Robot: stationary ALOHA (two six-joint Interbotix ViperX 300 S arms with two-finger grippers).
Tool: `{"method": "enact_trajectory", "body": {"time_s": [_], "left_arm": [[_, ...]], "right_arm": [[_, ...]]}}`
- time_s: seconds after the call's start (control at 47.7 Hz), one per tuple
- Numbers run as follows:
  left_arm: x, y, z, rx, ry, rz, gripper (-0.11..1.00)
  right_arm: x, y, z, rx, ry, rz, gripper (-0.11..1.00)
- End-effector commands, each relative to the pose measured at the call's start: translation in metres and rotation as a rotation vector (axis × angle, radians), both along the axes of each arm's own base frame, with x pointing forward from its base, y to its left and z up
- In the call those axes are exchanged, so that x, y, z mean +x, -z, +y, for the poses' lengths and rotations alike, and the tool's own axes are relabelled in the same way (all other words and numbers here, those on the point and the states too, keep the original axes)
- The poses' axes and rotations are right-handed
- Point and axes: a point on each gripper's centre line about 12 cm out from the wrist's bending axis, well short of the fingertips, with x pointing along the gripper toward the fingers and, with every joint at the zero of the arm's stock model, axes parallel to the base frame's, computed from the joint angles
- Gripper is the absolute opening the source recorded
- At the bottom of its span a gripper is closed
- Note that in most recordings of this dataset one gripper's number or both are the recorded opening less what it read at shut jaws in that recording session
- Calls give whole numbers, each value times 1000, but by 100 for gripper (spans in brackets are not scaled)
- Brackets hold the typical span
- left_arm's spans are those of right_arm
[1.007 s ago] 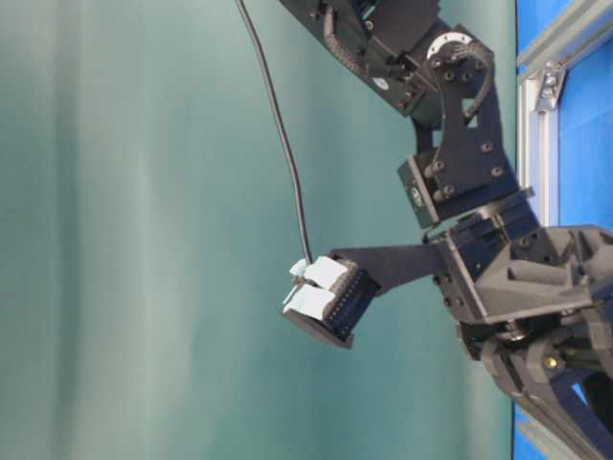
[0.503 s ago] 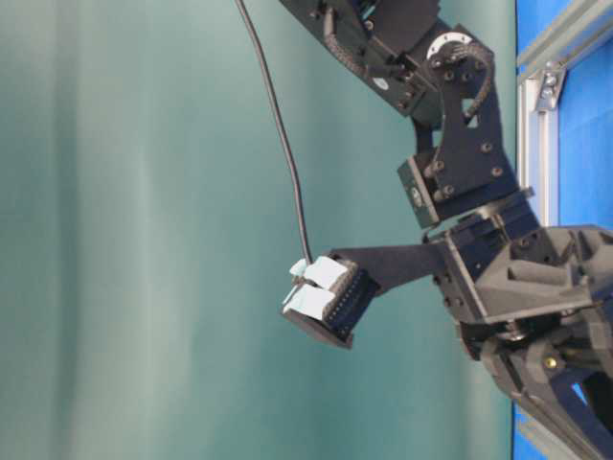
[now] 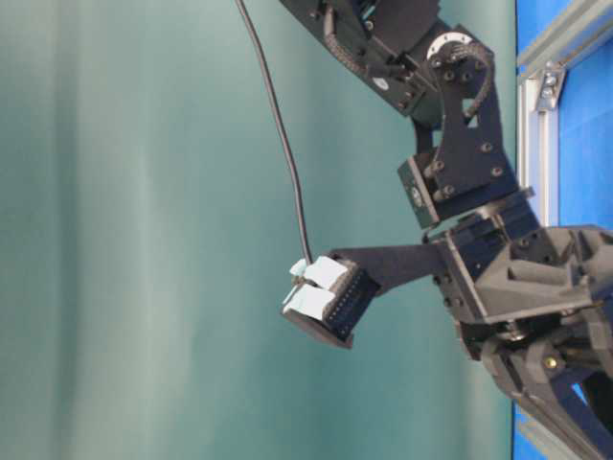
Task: Insert the wire through the string loop located on the left side.
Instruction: 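Close the left gripper on the plug beyond the loop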
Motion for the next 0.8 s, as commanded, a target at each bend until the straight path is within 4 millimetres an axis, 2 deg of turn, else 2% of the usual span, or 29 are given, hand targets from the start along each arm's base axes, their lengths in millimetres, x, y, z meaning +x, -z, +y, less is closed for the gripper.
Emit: {"method": "enact_trajectory", "body": {"time_s": [0.0,0.105,0.147,0.776], "left_arm": [[5,-5,-1,-1,2,-21,43],[3,-4,0,-1,0,-8,14],[3,-3,0,-1,0,0,8],[3,-3,3,1,-13,2,8]], "right_arm": [[5,-19,1,3,0,-47,0],[5,-18,1,3,0,-46,0],[5,-19,1,3,0,-47,0],[4,-17,1,6,-1,-43,0]]}}
